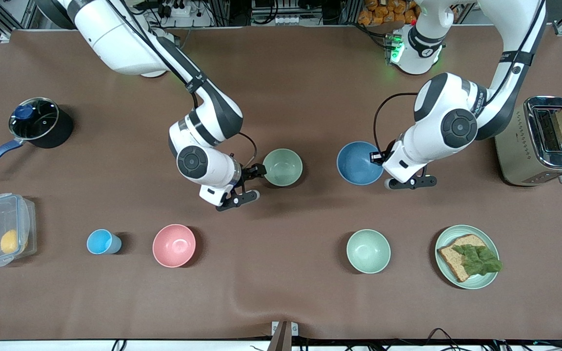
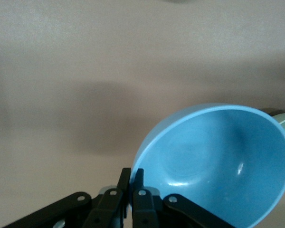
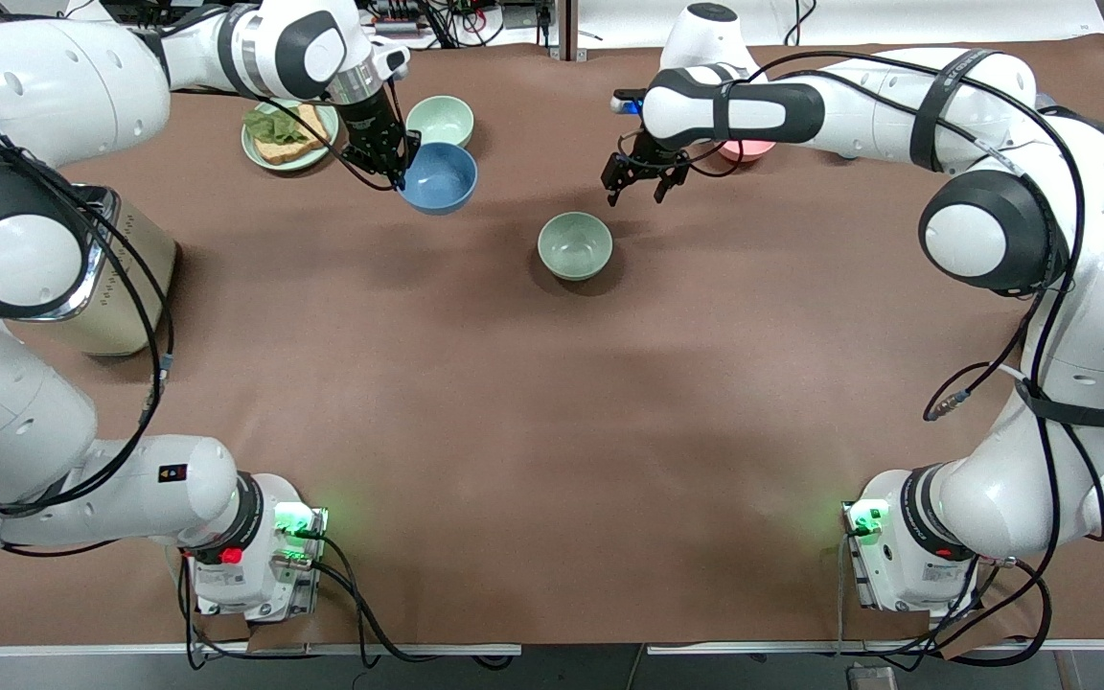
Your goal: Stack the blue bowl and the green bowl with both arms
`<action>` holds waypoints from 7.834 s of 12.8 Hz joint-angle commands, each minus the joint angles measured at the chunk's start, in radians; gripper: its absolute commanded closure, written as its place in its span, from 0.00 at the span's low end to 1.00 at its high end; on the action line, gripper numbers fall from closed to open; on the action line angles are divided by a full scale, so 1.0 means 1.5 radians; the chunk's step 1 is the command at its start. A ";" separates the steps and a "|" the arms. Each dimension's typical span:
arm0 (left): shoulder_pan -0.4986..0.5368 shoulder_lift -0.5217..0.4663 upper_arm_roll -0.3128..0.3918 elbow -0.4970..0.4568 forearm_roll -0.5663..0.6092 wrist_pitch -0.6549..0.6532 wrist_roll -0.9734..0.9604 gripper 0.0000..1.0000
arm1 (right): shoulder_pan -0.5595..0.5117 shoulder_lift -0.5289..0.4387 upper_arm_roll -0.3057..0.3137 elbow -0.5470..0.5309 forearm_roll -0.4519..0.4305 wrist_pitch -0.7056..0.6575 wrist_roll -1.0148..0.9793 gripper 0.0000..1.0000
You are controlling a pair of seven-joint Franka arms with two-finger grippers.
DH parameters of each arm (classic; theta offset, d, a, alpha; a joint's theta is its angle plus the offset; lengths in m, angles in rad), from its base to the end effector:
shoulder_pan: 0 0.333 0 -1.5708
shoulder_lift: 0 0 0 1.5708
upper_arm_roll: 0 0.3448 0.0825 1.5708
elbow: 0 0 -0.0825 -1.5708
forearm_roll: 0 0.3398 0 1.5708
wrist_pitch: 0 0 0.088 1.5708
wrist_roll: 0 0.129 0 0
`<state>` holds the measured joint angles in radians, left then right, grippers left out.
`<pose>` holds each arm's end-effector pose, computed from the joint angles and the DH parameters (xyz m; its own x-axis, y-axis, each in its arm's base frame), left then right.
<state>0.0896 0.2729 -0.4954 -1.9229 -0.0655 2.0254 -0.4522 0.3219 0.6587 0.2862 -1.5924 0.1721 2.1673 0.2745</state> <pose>0.5184 -0.2112 0.3868 0.9756 0.0734 -0.2069 0.0960 -0.9902 0.1014 0.5622 0.3665 0.2861 0.9661 0.1985 -0.1649 0.1496 -0.9515 -0.2688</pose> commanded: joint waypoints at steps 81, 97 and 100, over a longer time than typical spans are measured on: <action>0.079 -0.179 0.056 0.201 0.067 -0.245 0.029 0.00 | -0.333 -0.246 -0.007 0.059 -0.091 -0.358 -0.253 0.00; -0.107 -0.202 0.281 0.233 0.061 -0.327 0.187 0.00 | -0.210 -0.453 -0.215 -0.032 -0.094 -0.420 -0.209 0.00; -0.106 -0.202 0.282 0.234 0.061 -0.328 0.198 0.00 | -0.211 -0.452 -0.215 -0.030 -0.095 -0.417 -0.210 0.00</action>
<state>-0.0601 -0.0176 -0.0839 -1.5778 0.0356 1.5549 -0.1862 -0.0028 0.0018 -0.0292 -1.6175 0.0462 1.5371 -0.0528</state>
